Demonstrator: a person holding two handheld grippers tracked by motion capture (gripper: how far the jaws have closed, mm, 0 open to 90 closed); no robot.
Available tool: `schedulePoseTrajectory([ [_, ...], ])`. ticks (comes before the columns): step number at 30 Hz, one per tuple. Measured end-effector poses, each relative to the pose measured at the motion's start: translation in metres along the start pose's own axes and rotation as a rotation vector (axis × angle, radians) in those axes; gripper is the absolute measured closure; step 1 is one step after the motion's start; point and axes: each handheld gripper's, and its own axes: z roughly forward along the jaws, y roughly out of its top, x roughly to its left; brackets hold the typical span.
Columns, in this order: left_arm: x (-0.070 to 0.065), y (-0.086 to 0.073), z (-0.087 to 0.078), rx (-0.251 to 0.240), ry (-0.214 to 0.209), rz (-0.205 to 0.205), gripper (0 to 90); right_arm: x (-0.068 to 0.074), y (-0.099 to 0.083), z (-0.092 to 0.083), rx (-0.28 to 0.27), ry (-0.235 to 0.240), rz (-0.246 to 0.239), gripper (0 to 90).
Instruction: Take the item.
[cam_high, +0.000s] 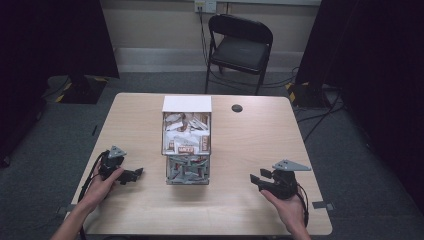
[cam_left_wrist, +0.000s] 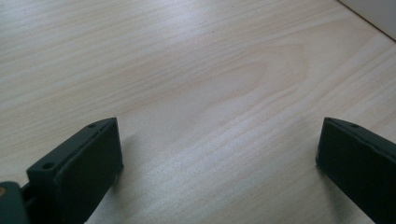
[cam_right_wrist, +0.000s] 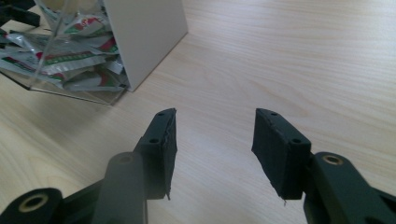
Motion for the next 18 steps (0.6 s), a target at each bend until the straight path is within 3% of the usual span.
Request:
schedulePoseTrajectory([
  [4,0.000,0.000,0.000,0.000,0.001,-0.001,0.0,0.006,0.003,-0.001,-0.010,0.022,-0.002,50.2],
  [10,0.000,0.000,0.000,0.000,0.001,0.000,0.0,0.030,0.013,0.004,-0.012,0.075,-0.055,50.3],
  [18,0.000,0.000,0.000,0.000,0.001,0.000,0.0,0.051,0.024,0.013,-0.006,0.125,-0.109,53.0],
])
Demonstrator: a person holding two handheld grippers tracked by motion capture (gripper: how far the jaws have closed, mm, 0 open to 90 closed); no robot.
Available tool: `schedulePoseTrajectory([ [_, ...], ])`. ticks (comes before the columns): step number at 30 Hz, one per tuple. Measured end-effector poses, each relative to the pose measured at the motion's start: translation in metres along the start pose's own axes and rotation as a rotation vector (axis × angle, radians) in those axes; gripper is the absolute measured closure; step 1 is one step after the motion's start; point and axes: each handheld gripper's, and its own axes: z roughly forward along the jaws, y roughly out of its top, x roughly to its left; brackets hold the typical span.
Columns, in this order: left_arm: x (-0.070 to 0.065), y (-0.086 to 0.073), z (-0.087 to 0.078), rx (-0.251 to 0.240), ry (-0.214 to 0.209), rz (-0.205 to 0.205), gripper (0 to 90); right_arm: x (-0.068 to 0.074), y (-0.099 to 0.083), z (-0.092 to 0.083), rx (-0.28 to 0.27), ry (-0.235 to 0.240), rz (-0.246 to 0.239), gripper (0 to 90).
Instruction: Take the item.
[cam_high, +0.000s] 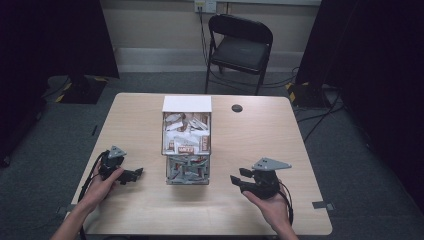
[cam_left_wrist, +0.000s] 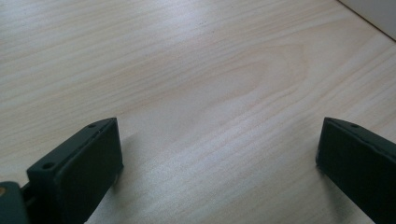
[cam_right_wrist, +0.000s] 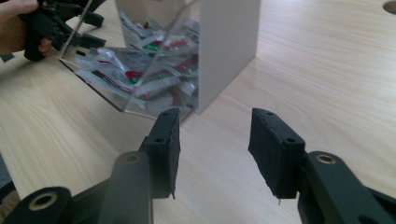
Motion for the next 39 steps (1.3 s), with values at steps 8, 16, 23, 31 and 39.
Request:
schedulePoseTrajectory([
  [8,0.000,0.000,0.000,0.000,-0.001,0.000,0.0,0.019,0.016,0.012,-0.008,0.056,-0.054,56.0],
  [16,0.000,0.000,0.000,0.000,0.000,0.000,0.0,0.031,0.024,0.023,0.000,0.104,-0.081,58.6],
  [23,0.000,0.000,0.000,0.000,-0.001,0.000,0.0,0.045,0.033,0.036,-0.002,0.142,-0.116,60.0],
  [31,0.000,0.000,0.000,0.001,-0.003,0.001,0.0,0.060,0.040,0.058,0.020,0.168,-0.152,62.6],
  [39,0.000,0.000,0.000,0.000,-0.002,0.001,0.0,0.063,0.040,0.076,0.051,0.167,-0.179,64.9],
])
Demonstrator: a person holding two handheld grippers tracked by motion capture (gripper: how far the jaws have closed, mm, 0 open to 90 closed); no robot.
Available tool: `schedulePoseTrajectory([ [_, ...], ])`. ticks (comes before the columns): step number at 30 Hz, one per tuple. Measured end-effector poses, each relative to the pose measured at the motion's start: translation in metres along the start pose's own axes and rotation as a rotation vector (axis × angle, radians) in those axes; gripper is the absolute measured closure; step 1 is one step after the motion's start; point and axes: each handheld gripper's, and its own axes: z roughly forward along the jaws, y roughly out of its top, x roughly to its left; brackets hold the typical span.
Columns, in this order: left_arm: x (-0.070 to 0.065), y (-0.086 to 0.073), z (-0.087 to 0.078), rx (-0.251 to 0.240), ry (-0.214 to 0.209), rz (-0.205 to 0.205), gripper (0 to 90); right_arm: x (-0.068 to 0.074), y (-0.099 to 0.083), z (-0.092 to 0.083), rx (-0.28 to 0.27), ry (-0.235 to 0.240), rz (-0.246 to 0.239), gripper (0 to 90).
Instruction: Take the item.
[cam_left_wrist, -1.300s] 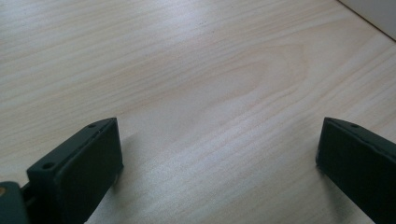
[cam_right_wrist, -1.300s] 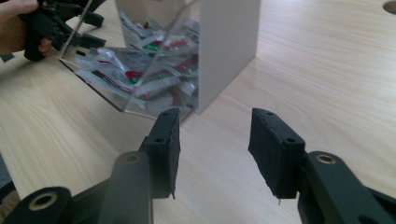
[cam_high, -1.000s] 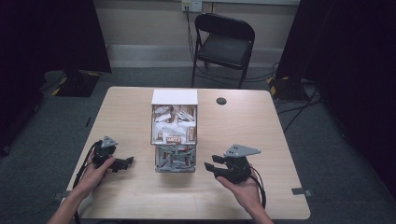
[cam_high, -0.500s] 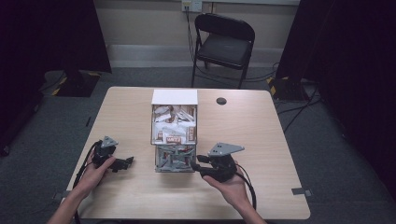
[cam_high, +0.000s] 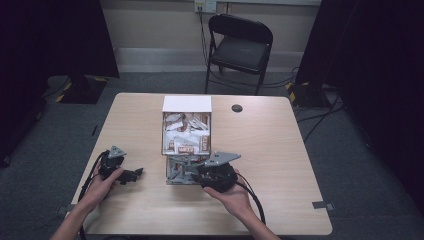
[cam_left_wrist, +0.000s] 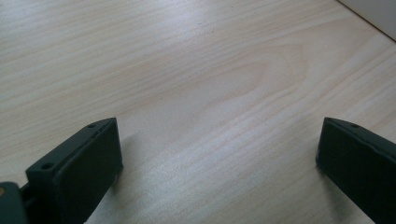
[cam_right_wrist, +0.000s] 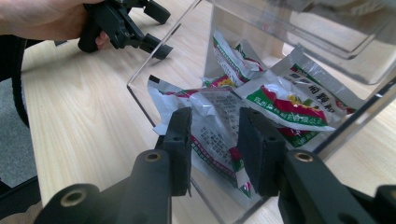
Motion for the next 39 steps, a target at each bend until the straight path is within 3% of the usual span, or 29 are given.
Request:
schedulePoseTrajectory([
  [24,0.000,0.000,0.000,-0.001,-0.001,0.001,0.0,-0.005,-0.006,0.017,0.038,-0.031,-0.043,69.8],
  [30,0.000,0.000,0.000,-0.001,-0.001,0.001,0.0,-0.005,-0.007,0.018,0.042,-0.058,-0.062,83.6],
  [39,0.000,0.000,0.000,-0.001,-0.002,0.001,0.0,-0.007,-0.005,0.013,0.009,-0.044,-0.061,87.9],
])
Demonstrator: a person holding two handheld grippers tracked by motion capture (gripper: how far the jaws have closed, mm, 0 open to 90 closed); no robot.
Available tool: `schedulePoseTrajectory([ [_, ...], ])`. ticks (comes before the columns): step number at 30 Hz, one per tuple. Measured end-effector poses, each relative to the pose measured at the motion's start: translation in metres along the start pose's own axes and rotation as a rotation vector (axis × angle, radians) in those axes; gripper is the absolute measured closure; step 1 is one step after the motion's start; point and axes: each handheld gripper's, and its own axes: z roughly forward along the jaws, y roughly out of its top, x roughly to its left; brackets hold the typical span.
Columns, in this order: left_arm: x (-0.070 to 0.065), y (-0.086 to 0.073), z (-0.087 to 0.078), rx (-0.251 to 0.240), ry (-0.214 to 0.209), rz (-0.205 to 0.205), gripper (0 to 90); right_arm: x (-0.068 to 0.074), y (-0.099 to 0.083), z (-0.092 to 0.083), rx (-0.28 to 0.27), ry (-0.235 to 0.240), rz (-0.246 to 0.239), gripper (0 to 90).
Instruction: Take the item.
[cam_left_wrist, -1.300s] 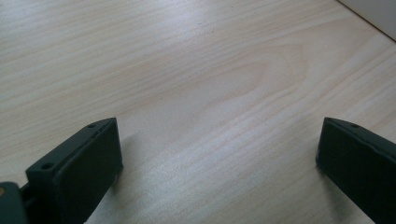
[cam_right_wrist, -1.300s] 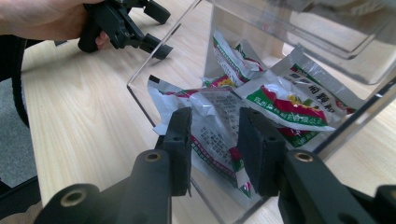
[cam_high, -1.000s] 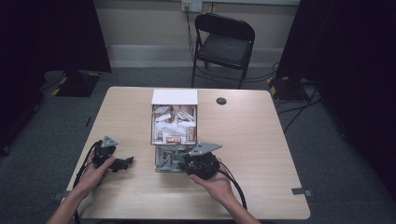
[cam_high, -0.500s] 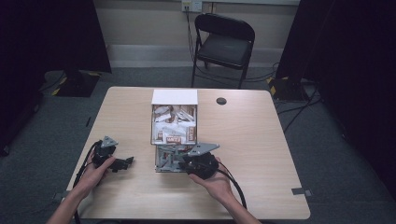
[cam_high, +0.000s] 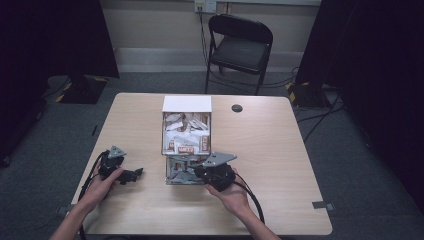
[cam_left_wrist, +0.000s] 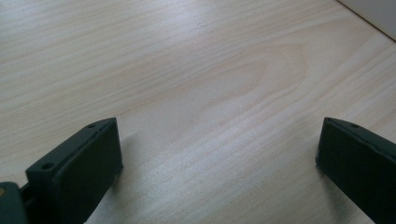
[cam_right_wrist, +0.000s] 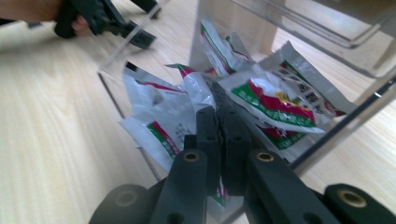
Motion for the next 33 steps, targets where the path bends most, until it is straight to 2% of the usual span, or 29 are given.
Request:
schedulePoseTrajectory([
  [9,0.000,0.000,0.000,0.001,-0.001,0.000,0.0,0.000,0.002,-0.005,-0.028,0.030,0.024,88.5],
  [33,0.000,0.000,0.000,0.001,-0.002,0.001,0.0,-0.001,0.005,-0.026,-0.085,0.056,0.060,88.8],
])
